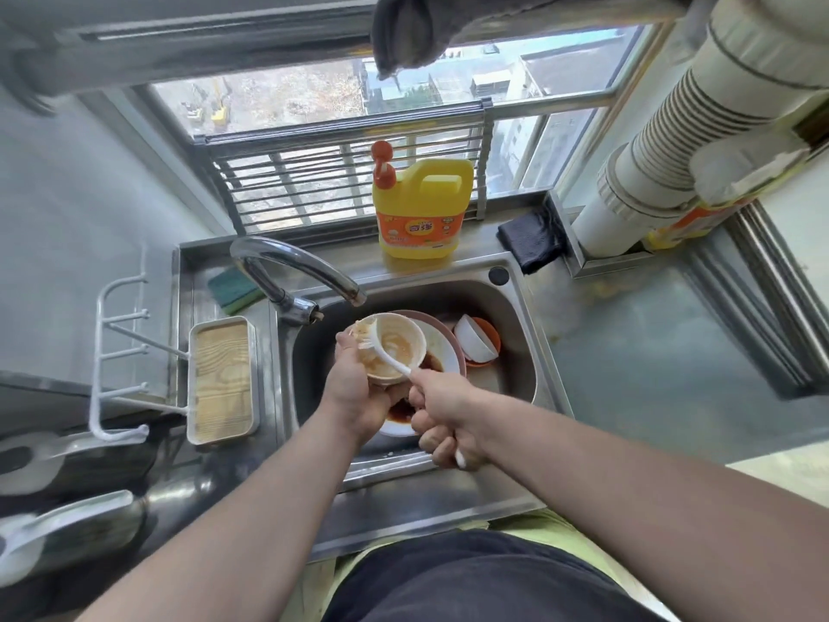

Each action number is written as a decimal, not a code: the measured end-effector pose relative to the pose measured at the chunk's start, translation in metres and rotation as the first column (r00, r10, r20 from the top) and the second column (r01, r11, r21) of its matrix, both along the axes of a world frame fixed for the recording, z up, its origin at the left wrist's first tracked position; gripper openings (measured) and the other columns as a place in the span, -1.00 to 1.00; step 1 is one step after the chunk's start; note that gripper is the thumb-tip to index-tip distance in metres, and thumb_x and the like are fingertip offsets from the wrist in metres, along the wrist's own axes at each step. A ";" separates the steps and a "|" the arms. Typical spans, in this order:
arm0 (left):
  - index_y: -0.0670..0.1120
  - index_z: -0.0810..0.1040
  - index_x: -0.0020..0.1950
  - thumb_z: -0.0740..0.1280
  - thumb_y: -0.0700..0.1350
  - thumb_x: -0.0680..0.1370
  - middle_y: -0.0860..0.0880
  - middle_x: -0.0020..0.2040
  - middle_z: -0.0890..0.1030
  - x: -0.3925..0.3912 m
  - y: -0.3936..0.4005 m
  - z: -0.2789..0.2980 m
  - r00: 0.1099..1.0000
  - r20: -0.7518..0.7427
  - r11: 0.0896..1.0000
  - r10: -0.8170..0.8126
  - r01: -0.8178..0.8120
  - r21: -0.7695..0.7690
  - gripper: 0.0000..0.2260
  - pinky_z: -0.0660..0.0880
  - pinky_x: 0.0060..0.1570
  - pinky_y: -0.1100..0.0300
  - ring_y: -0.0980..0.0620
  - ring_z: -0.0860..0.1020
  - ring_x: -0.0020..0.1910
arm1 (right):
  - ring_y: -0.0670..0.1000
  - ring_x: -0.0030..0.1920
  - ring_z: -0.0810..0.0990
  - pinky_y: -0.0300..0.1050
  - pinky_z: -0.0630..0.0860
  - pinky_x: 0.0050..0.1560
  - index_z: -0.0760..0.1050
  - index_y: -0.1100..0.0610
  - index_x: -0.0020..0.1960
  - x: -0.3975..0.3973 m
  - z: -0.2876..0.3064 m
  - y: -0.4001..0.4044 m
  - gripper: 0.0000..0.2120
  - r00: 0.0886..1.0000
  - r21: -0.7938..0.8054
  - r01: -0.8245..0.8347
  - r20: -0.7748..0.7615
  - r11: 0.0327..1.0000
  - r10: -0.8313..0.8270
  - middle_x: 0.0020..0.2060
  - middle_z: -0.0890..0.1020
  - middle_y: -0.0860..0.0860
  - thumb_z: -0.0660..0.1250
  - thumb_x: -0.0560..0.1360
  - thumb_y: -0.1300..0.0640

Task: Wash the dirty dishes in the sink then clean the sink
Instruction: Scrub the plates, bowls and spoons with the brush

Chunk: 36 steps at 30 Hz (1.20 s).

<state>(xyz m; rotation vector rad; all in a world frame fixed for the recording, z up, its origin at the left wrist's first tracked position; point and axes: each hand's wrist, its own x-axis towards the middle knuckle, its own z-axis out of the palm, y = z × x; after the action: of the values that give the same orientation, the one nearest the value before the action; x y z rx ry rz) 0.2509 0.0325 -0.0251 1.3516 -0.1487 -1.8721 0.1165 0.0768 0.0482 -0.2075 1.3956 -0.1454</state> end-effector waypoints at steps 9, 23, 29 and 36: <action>0.20 0.53 0.22 -0.01 0.26 0.73 -0.09 0.05 0.72 -0.010 0.006 0.002 0.983 0.173 0.989 -0.068 0.090 -0.118 -0.64 0.65 -0.15 -0.07 -0.14 0.70 -0.03 | -0.13 -0.56 0.07 -0.37 0.05 -0.60 0.23 0.00 -0.34 0.013 0.016 0.000 -0.51 0.967 0.108 0.205 0.132 0.973 -0.218 -0.48 0.16 -0.08 0.02 0.69 -0.21; 0.24 0.56 0.16 0.13 0.05 0.77 -0.09 0.23 0.61 0.020 -0.020 0.005 0.853 0.437 0.950 -0.285 0.313 0.009 -0.79 0.67 -0.24 -0.14 -0.21 0.61 0.16 | 0.11 -0.22 0.51 -0.04 0.37 -0.28 0.45 0.13 0.21 -0.034 0.007 0.001 -0.67 0.535 -0.195 -0.830 -0.542 0.523 0.648 -0.08 0.59 0.14 0.01 0.73 -0.03; 0.33 0.60 0.18 0.14 0.25 0.71 -0.07 0.21 0.58 0.027 -0.030 0.009 0.539 0.555 0.707 -0.633 0.694 0.133 -0.76 0.70 -0.07 -0.25 -0.26 0.62 0.14 | 0.08 -0.28 0.47 -0.14 0.27 -0.42 0.57 -0.10 0.08 -0.068 0.006 -0.036 -0.61 -0.154 0.145 -0.988 -0.960 -0.052 0.235 -0.32 0.43 -0.08 0.03 0.72 -0.23; 0.42 0.58 0.03 0.15 0.20 0.68 -0.04 0.21 0.61 0.023 -0.038 -0.004 0.629 0.716 0.914 -0.304 0.404 0.034 -0.78 0.71 -0.11 -0.22 -0.14 0.60 0.10 | 0.13 -0.11 0.49 -0.02 0.33 -0.20 0.42 0.02 -0.09 -0.018 -0.009 -0.004 -0.65 0.424 -0.330 -0.905 -0.678 0.267 0.600 -0.21 0.51 -0.04 0.00 0.75 -0.05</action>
<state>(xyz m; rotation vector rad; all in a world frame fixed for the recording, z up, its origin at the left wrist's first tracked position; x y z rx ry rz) 0.2736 -0.0055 -0.0293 2.0036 -0.9922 -1.4782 0.0984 0.0723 0.0392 -1.6642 1.4495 0.2866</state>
